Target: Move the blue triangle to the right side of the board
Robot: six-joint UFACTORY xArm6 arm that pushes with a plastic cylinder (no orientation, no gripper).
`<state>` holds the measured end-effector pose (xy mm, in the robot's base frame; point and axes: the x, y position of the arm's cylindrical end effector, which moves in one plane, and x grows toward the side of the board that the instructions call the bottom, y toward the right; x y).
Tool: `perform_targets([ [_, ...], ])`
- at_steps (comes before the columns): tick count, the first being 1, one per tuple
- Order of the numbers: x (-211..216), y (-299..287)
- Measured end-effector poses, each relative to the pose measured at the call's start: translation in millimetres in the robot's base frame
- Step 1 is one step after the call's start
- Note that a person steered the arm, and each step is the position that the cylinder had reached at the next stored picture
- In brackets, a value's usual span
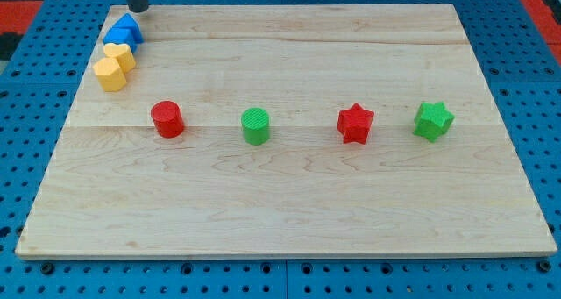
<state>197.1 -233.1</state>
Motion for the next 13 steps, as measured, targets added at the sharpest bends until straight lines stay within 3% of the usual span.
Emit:
perform_targets([
  [3, 35, 16],
  [4, 27, 36],
  [5, -6, 2],
  [7, 55, -14],
  [9, 83, 81],
  [13, 57, 84],
])
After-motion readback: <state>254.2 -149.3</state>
